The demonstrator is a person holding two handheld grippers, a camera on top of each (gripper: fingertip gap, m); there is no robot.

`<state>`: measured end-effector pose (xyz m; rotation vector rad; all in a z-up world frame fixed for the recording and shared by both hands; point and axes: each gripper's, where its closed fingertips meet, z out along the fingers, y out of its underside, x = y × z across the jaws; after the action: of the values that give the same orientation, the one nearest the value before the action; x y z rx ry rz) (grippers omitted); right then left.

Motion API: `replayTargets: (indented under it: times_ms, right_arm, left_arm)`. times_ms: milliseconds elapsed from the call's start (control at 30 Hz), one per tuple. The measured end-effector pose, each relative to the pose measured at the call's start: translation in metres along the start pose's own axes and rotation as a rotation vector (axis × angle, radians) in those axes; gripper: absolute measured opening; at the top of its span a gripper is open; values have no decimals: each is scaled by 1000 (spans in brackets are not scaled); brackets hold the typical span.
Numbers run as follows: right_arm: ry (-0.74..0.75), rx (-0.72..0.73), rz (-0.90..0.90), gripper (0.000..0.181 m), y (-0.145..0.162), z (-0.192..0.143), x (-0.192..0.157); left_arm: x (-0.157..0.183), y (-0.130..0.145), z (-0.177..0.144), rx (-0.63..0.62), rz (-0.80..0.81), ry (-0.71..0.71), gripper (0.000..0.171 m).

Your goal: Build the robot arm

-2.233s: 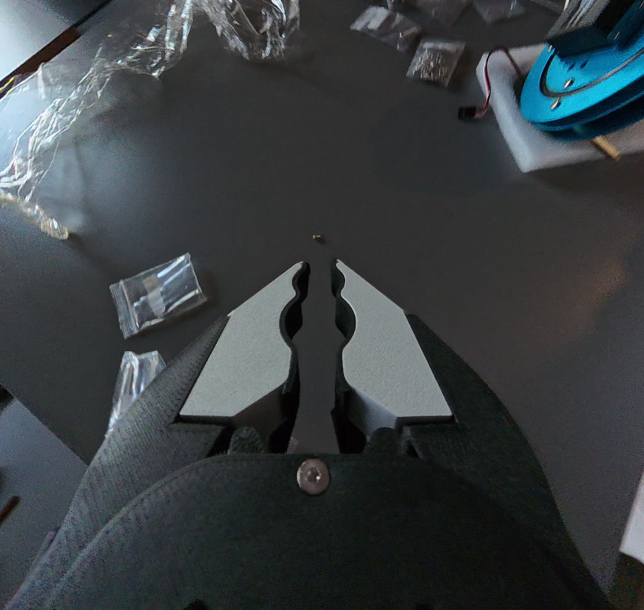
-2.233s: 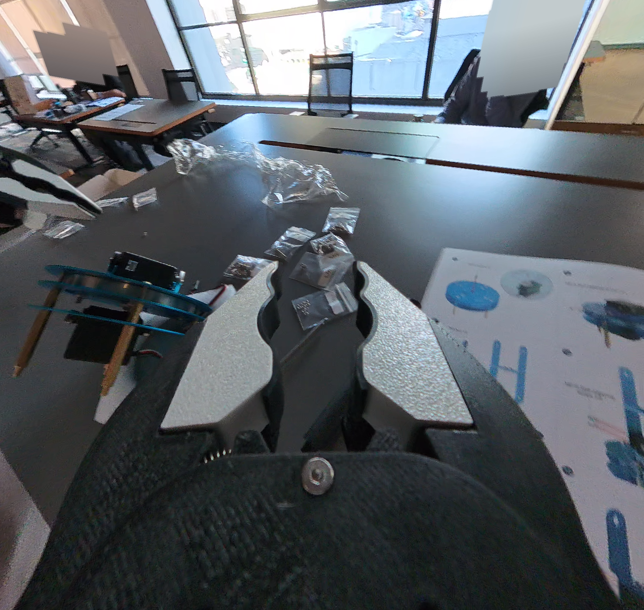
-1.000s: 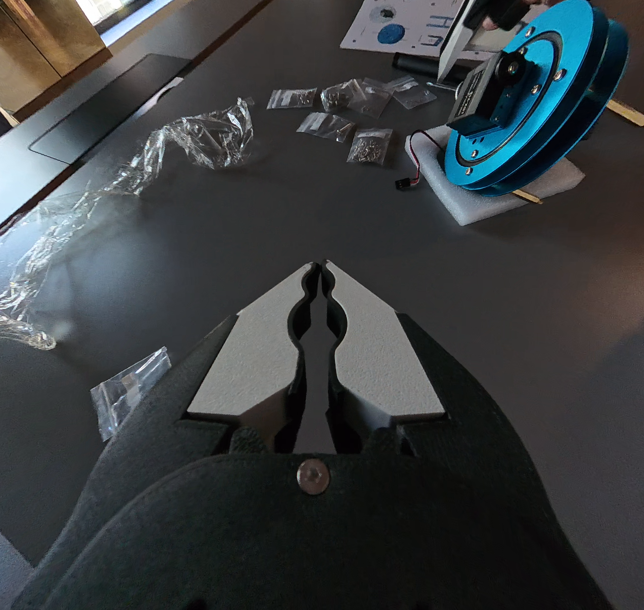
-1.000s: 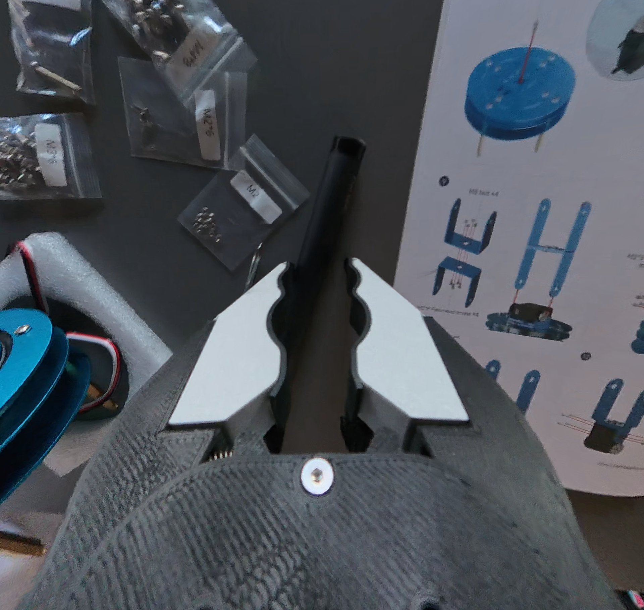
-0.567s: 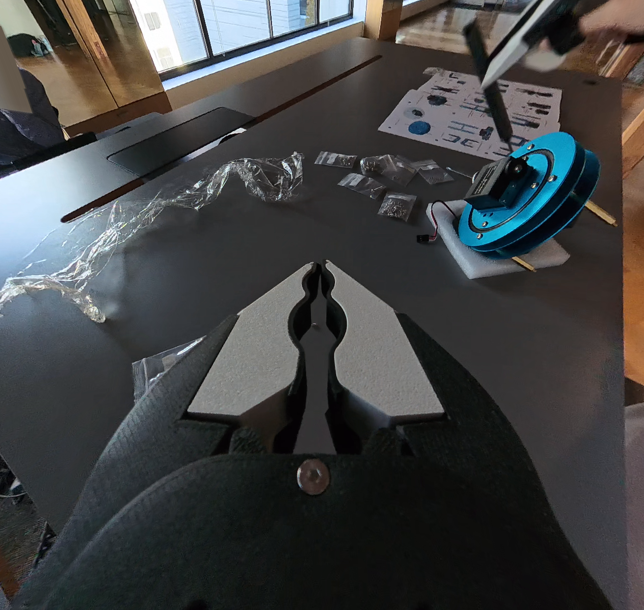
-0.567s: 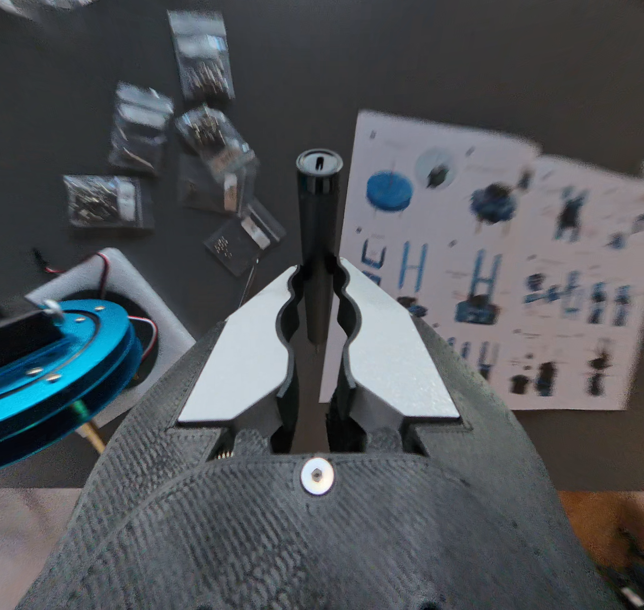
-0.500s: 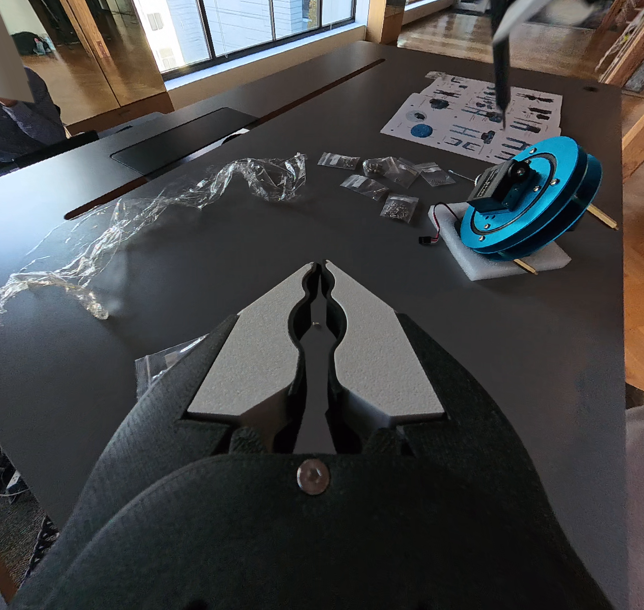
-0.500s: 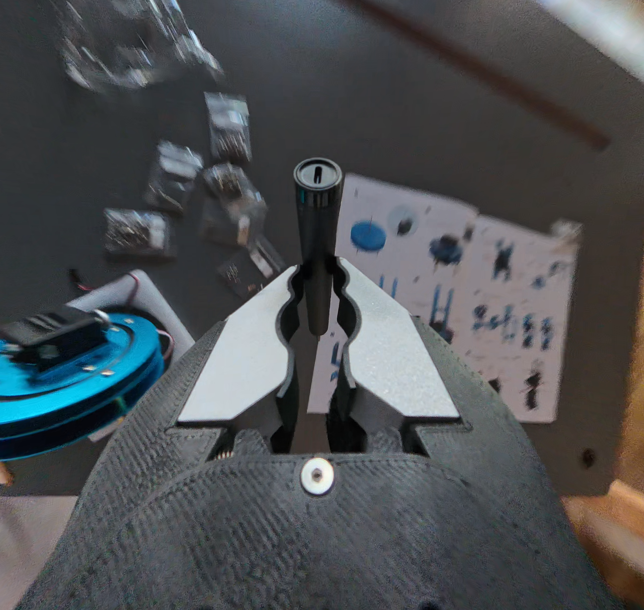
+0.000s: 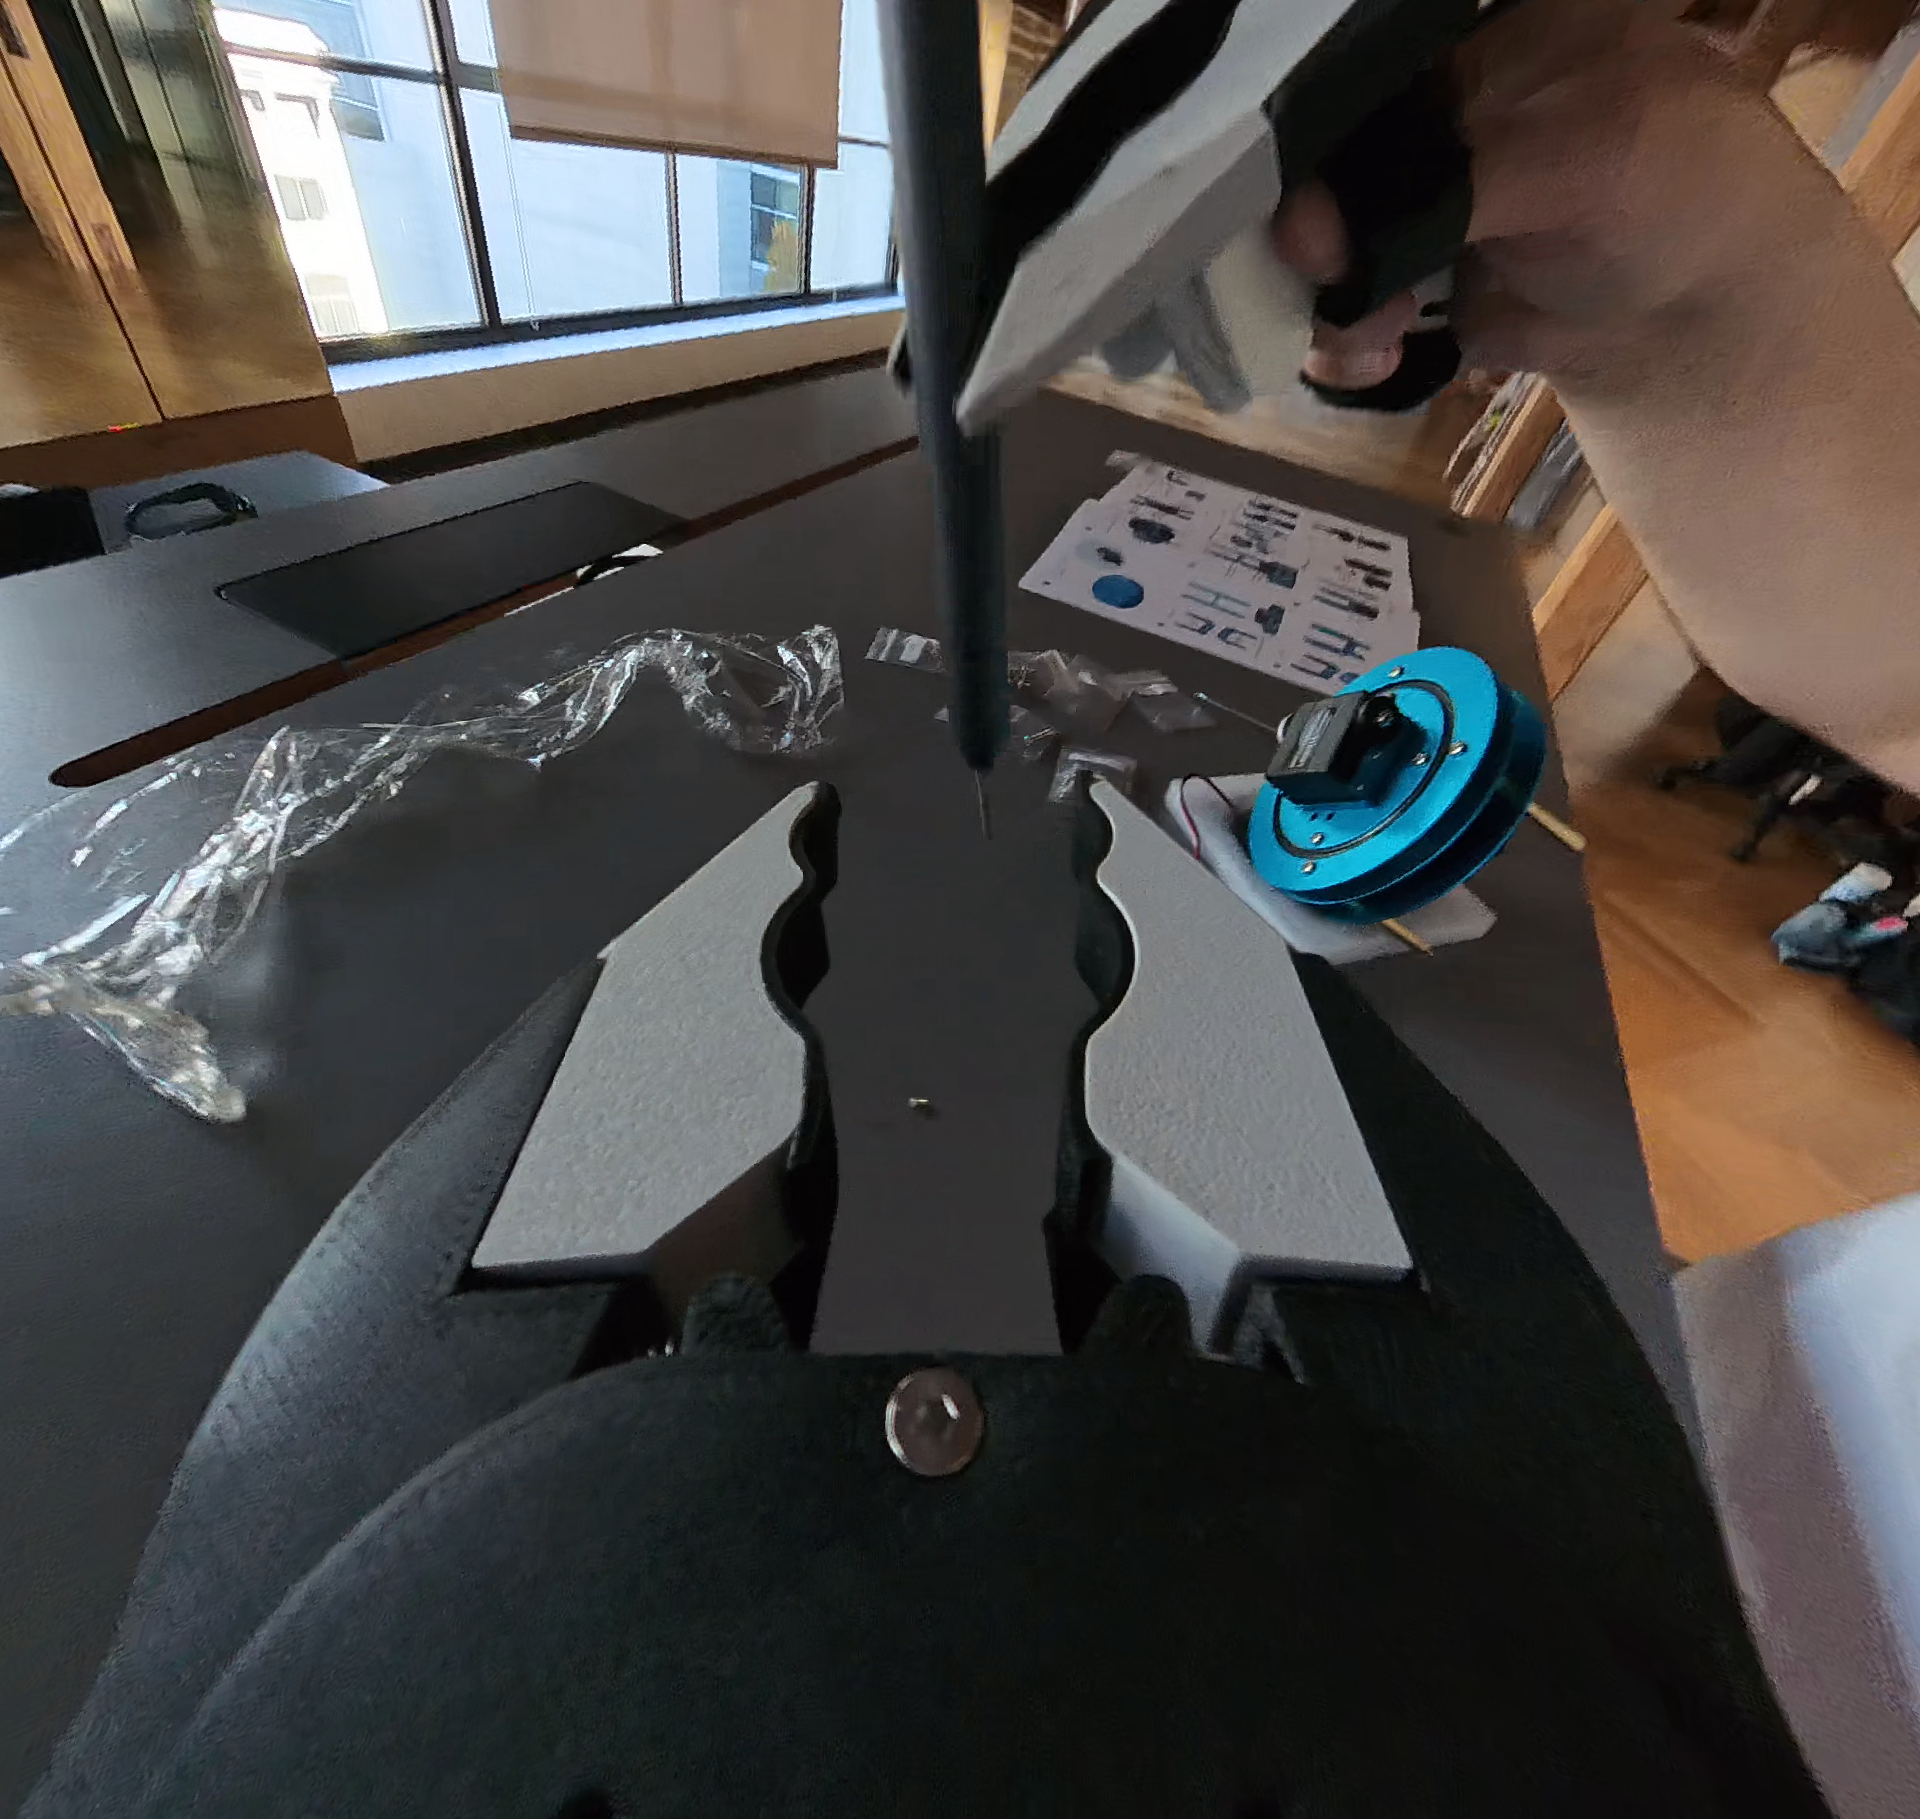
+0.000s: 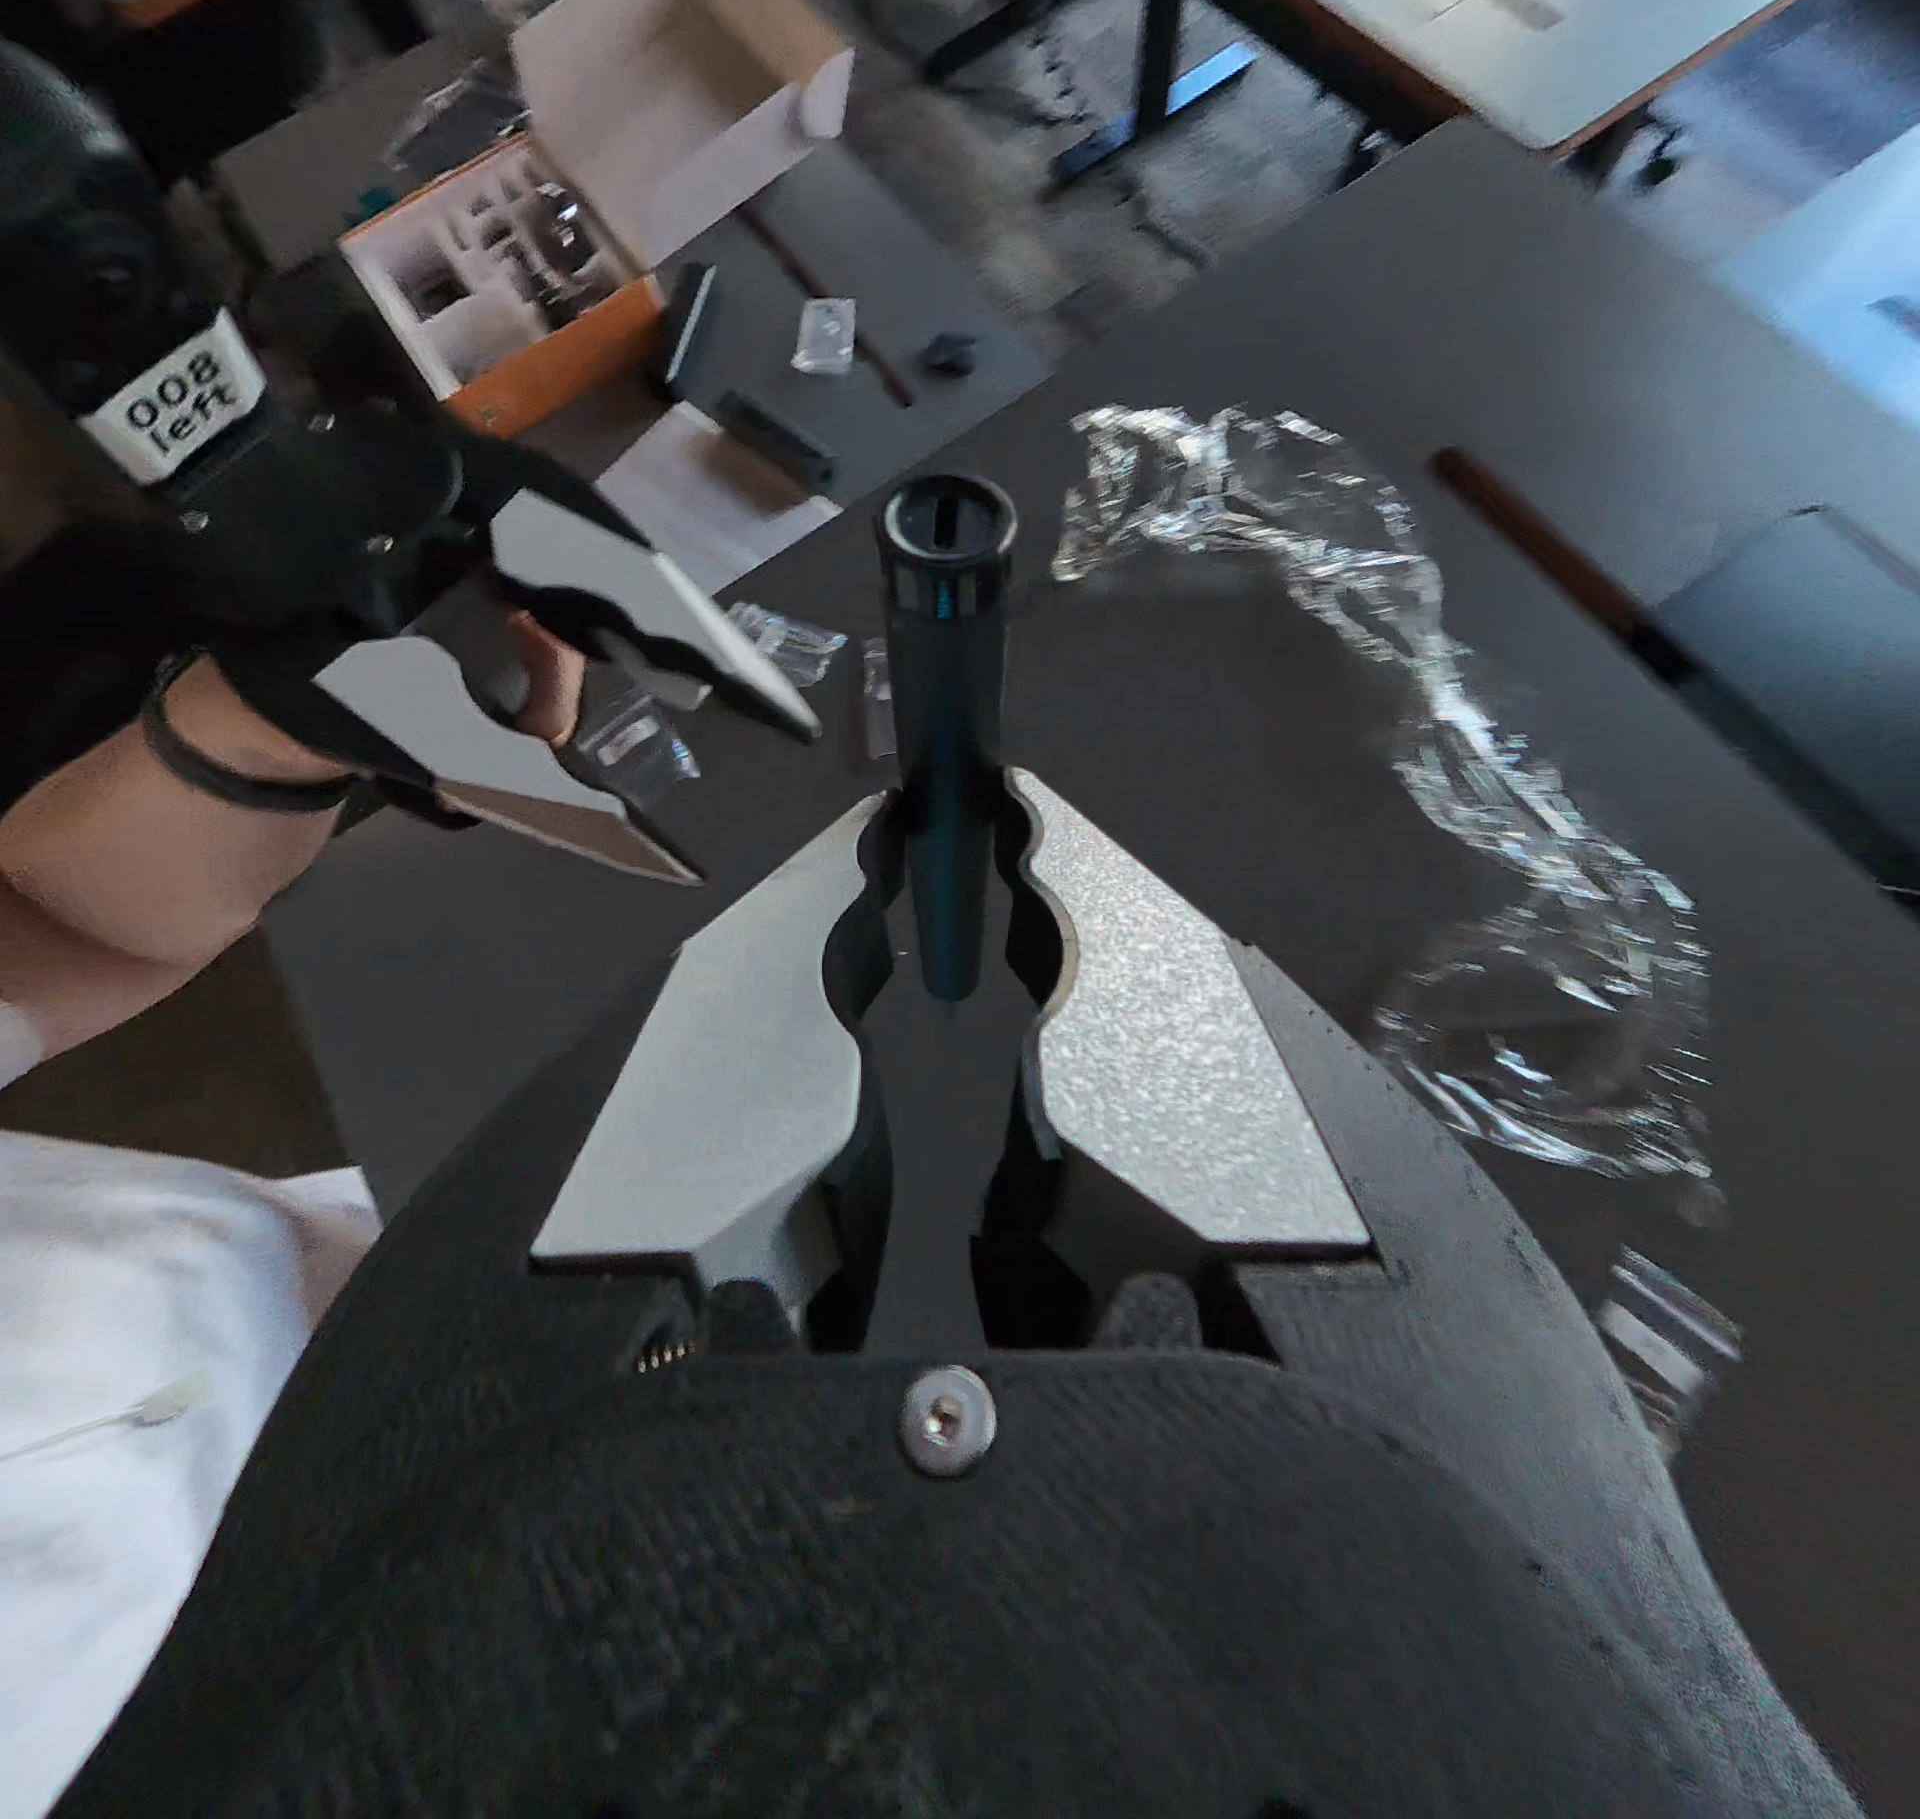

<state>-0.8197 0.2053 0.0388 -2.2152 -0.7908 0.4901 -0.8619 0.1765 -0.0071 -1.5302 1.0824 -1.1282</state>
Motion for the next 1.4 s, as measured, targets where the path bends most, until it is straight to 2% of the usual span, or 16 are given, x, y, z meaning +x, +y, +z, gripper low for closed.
replayTargets:
  times_ms: [167,300,467,600,800,1400]
  right_arm:
    - [-144,-69,63,15,9,41,-14]
    - [-167,-85,78,15,10,60,-12]
    - [-195,-110,127,15,16,80,-5]
    - [-199,-147,138,15,23,93,0]
    - [-194,-173,114,15,26,99,0]
    - [-205,-204,111,16,33,104,-1]
  left_arm:
    - [-16,-1,11,-32,5,58,42]
    - [-26,21,28,-110,-74,73,41]
    - [-38,37,38,-100,-92,67,16]
    - [-46,50,41,-124,-111,40,16]
    - [-49,54,40,-124,-161,45,16]
    - [-46,61,41,-138,-170,45,16]
